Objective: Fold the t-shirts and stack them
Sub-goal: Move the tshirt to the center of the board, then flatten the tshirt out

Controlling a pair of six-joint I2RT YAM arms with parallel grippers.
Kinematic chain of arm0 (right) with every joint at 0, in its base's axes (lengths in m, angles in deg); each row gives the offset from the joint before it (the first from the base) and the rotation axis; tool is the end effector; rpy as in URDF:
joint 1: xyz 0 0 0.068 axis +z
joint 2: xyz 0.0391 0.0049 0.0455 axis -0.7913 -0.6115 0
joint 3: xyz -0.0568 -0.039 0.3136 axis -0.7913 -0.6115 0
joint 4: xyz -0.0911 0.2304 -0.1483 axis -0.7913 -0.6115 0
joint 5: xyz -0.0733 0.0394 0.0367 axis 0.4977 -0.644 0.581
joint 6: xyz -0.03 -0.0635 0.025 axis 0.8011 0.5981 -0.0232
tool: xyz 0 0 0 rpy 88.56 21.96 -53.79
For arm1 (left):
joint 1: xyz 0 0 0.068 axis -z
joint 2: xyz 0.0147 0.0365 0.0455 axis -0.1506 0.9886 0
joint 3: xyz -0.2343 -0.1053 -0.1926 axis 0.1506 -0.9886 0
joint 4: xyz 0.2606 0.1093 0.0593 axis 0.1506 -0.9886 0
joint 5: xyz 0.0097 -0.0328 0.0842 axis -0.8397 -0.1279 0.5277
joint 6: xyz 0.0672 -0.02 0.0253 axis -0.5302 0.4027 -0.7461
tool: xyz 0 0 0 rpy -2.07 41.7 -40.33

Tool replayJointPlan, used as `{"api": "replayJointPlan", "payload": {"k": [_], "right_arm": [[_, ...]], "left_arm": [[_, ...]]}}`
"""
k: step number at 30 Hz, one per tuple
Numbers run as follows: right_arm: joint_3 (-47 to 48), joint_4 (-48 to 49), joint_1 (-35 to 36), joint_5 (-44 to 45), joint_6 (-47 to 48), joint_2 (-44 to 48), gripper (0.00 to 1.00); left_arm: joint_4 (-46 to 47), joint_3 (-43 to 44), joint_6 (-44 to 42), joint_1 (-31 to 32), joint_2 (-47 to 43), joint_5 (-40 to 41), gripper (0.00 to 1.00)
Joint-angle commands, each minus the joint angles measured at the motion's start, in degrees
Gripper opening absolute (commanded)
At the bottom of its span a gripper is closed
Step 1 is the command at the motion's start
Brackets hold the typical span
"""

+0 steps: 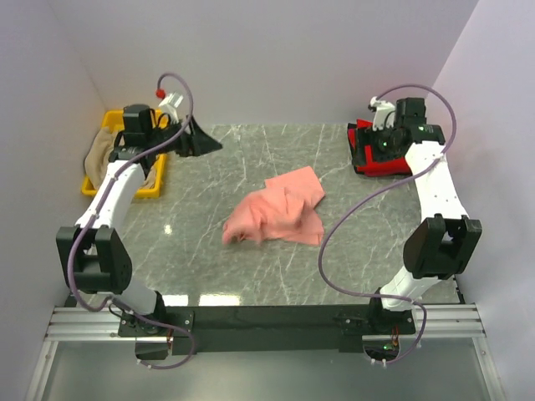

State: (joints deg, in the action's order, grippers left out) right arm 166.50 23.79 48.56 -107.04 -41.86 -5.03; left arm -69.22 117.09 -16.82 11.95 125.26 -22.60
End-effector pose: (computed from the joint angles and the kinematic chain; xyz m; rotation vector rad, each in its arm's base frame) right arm 0.4040 -0.0063 0.3903 -0.3912 2.3513 0.2369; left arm 0.3888 -0.0712 0.4092 0.2993 1.9163 -1.1532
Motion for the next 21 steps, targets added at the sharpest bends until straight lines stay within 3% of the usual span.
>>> {"api": "replayJointPlan", "payload": {"k": [1, 6, 7, 8, 11, 12, 16, 21], "right_arm": [[-3.5, -4.9, 0.8, -6.4, 1.0, -0.2, 0.88], [-11.1, -3.4, 3.5, -6.2, -0.9, -2.3, 0.87], [-12.4, -3.0, 3.5, -6.2, -1.4, -2.8, 0.86], [-13.0, -2.6, 5.0, -6.4, -2.1, -3.2, 0.86], [-13.4, -1.0, 5.1, -8.1, -5.3, -6.3, 0.83], [-13.0, -0.5, 5.1, -8.4, -6.4, -8.2, 0.8], [-10.3, 0.7, 4.5, -8.7, -9.5, -11.8, 0.75], [-7.7, 0.0, 0.8, -11.4, -12.4, -14.6, 0.65]], "left_arm": [[-3.6, -2.3, -6.5, -4.9, 0.5, 3.8, 0.87], [-10.1, -5.2, -22.4, -3.7, -0.8, 4.5, 0.84], [-11.7, -5.2, -27.1, -3.3, -0.8, 0.2, 0.84], [-13.7, -4.8, -34.7, 0.0, -0.4, -1.2, 0.83], [-17.5, -6.3, -44.0, 6.0, -0.2, 2.7, 0.8], [-16.6, -7.4, -47.6, 10.8, -0.3, 4.9, 0.8], [-6.3, -10.1, -50.2, 22.1, 0.9, 13.2, 0.82], [-2.5, -7.5, -55.1, 33.5, 9.3, 17.0, 0.8]]}}
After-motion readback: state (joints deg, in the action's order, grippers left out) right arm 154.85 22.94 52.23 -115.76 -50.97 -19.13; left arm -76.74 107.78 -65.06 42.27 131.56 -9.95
